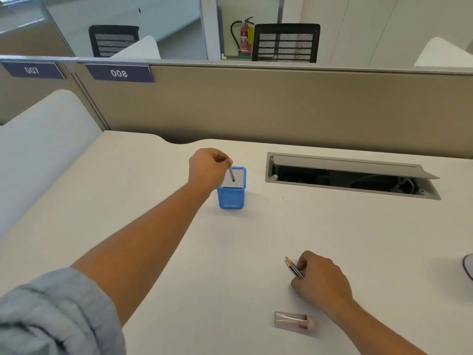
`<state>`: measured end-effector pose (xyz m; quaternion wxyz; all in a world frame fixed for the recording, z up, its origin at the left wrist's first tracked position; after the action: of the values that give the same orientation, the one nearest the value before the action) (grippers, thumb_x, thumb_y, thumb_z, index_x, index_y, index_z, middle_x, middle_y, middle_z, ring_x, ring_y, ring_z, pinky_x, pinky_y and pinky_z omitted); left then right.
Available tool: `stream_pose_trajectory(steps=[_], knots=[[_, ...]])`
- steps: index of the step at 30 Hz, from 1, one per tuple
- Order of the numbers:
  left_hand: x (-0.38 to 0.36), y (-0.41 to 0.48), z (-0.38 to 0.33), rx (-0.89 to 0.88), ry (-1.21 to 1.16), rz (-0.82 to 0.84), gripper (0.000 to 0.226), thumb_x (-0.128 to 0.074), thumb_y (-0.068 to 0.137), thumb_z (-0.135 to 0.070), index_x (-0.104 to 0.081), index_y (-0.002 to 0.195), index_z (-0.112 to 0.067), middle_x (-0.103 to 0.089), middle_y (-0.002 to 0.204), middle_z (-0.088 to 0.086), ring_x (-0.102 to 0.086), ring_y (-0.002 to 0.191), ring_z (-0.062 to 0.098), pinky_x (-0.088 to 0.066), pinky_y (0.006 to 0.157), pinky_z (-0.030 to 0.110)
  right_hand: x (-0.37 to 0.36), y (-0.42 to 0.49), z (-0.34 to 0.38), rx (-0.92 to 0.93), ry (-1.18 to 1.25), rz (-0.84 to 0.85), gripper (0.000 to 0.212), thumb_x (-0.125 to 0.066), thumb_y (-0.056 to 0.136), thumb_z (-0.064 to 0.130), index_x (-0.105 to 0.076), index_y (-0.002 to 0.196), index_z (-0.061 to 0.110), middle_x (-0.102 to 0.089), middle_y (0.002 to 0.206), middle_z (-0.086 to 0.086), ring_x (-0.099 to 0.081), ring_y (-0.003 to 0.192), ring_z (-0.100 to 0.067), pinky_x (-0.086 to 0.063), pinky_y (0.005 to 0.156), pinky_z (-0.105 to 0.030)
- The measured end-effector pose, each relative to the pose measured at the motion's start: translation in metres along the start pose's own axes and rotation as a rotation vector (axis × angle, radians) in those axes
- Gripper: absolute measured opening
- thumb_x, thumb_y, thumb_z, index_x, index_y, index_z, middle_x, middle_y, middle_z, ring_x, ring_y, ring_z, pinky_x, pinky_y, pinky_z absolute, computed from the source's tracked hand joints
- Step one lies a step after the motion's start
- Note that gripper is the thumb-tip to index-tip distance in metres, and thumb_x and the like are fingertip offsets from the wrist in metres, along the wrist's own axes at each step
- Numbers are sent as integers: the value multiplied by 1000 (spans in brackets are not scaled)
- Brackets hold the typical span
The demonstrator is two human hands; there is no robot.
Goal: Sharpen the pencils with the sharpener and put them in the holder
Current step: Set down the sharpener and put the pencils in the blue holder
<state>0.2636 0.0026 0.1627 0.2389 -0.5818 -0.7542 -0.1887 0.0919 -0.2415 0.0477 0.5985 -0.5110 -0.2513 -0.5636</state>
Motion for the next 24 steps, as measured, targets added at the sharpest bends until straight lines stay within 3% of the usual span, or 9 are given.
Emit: stream_pose_trajectory(steps=[6, 17, 19, 24], knots=[[-14, 16, 23, 86, 173, 42, 11, -71, 88, -24, -75, 92, -14, -72, 99, 7, -59, 83, 21, -60, 74, 37, 2, -1, 1, -7, 13, 12, 25, -61, 69, 31, -58, 94, 32, -65, 89, 14, -62, 81, -17, -52, 68, -29], [-23, 15, 40, 144, 148, 30, 28, -77, 82, -29, -73, 105, -13, -69, 115, 10, -59, 86, 22, -58, 73, 36, 9, 2, 6, -41, -38, 69, 12, -63, 69, 30, -65, 80, 26, -66, 78, 11, -64, 74, -17, -51, 64, -26], [-18, 12, 41, 109, 130, -31, 25, -73, 85, -31, -72, 104, -15, -71, 110, 7, -60, 84, 19, -57, 71, 33, 11, 3, 7, -44, -25, 70, 11, -64, 69, 30, -65, 79, 26, -67, 77, 10, -64, 74, -17, -52, 63, -26], [-6, -34, 45, -29, 45, -196, 11, -67, 88, -31, -71, 86, -20, -62, 68, -7, -54, 60, 5, -40, 55, 16, 20, 11, 15, -1, 274, 49, 6, -72, 70, 24, -66, 69, 23, -62, 59, 10, -56, 56, -10, -42, 52, -23]])
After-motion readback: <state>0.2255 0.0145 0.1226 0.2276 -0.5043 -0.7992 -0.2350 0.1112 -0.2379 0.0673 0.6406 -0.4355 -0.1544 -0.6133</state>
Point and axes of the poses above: each hand's wrist, its own y-axis towards the middle knuckle, its own x-axis out of the back of the hand, z = x × y, the point moved 2 cm from there along y, towards the middle knuckle
